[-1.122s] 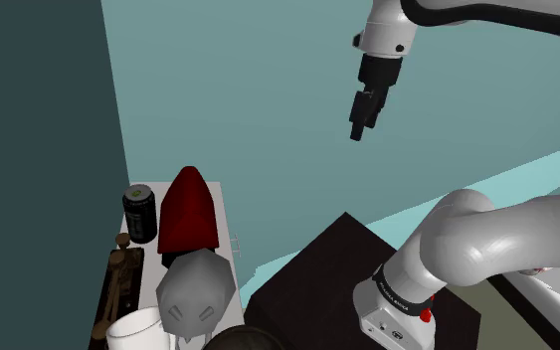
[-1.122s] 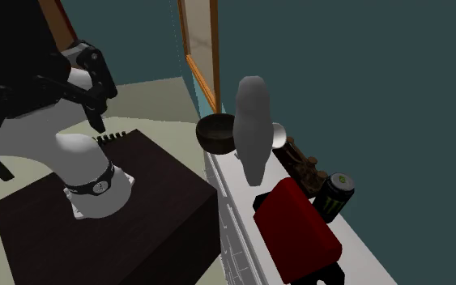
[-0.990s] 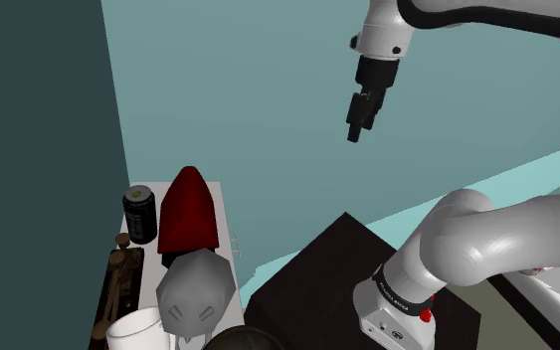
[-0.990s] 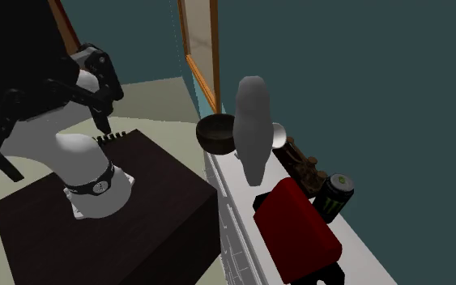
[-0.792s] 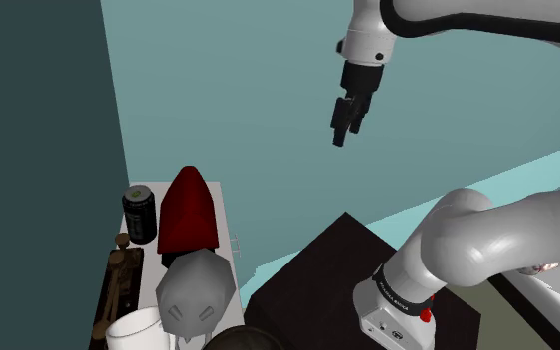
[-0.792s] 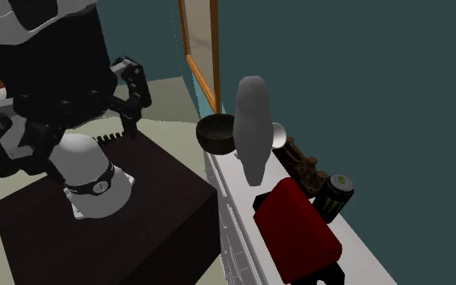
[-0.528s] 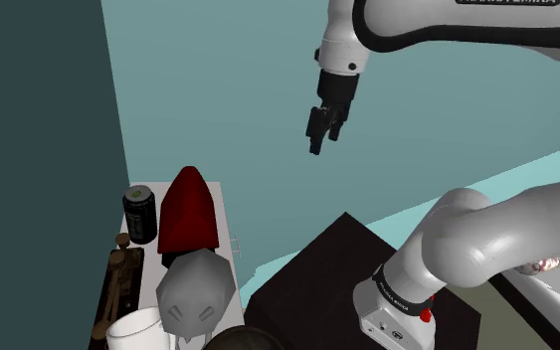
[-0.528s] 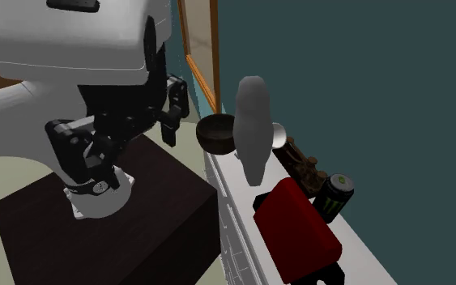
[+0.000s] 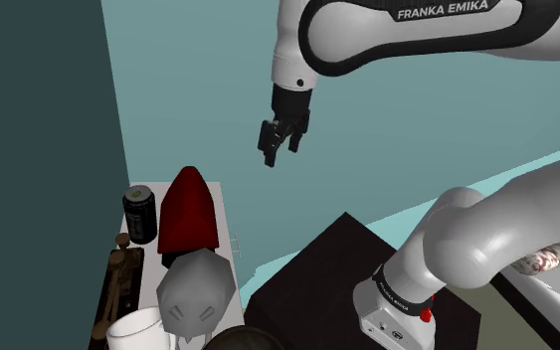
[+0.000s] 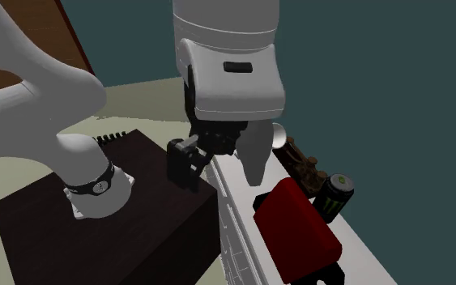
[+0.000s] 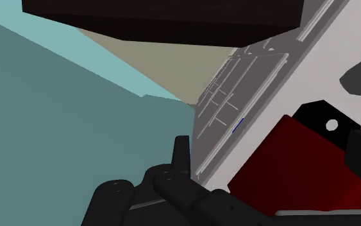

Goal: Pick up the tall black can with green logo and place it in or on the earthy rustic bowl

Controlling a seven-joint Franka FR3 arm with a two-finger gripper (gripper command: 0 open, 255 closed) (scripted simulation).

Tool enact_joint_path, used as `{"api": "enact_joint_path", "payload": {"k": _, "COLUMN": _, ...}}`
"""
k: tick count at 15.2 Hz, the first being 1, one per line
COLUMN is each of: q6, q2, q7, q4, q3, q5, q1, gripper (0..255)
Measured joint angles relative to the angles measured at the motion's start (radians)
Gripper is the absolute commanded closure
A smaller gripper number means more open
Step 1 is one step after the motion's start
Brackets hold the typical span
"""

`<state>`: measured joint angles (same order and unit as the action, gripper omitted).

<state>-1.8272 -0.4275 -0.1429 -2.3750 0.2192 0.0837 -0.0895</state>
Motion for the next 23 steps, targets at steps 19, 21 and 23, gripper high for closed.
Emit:
{"api": "enact_joint_path", "payload": {"k": 19, "q6": -0.291, "q2": 0.657, "q7": -0.358, "q4": 0.443, "q3": 0.166, "q5": -0.171, "q1": -0.104, "gripper": 0}}
{"api": "enact_joint_path", "payload": {"k": 21, "q6": -0.291, "q2": 0.736, "q7": -0.402, "q4": 0.525, "q3": 0.167, "q5": -0.206, "q1": -0.136, "gripper": 0}}
{"api": "enact_joint_path", "payload": {"k": 23, "q6": -0.286, "q2": 0.801, "q7": -0.428, "q4": 0.602, "q3": 0.163, "q5": -0.234, "q1": -0.161, "gripper": 0}}
